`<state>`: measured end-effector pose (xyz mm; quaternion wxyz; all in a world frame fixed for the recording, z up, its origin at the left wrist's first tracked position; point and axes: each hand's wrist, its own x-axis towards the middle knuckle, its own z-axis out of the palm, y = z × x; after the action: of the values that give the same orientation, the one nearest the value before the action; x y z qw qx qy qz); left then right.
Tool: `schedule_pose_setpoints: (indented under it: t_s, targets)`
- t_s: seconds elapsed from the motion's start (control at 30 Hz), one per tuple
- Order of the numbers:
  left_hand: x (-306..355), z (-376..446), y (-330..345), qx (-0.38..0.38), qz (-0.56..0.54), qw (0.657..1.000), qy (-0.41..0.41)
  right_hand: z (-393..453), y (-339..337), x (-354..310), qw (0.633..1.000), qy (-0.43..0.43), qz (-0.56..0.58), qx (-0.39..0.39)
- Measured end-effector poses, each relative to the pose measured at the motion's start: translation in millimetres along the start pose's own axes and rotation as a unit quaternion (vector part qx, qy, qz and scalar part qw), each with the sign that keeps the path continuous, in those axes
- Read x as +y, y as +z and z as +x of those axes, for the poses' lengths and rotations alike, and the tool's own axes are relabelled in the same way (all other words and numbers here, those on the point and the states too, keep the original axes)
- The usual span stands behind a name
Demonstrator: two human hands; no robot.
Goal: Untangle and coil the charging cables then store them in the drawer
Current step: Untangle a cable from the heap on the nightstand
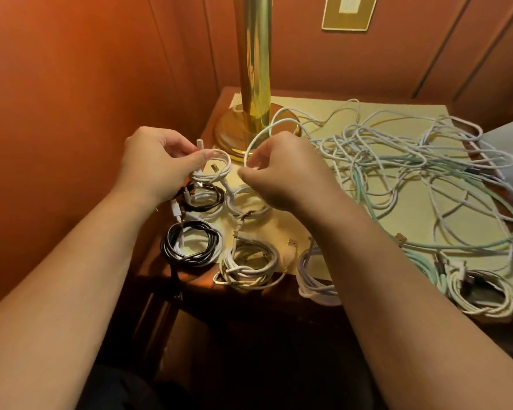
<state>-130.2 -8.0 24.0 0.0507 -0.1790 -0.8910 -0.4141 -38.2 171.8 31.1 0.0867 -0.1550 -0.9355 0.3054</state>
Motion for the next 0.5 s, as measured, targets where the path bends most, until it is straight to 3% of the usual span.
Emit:
schedule_pose_setpoints:
  t_s: [0.1, 0.2, 0.5]
  targets:
    - [-0.6, -1.1, 2.0, -0.007, 0.002, 1.0, -0.016, 0.2, -7.0, 8.7, 0.993, 0.039, -0.1, -0.039]
    - [4.1, -2.9, 5.8, -0.017, 0.011, 1.0, -0.024, -2.6, -8.1, 11.8, 0.988, 0.056, -0.105, -0.096]
    - [23.9, -9.9, 17.8, -0.056, 0.071, 0.996, 0.013, -0.7, -2.9, 12.7, 0.989, 0.06, -0.099, -0.094]
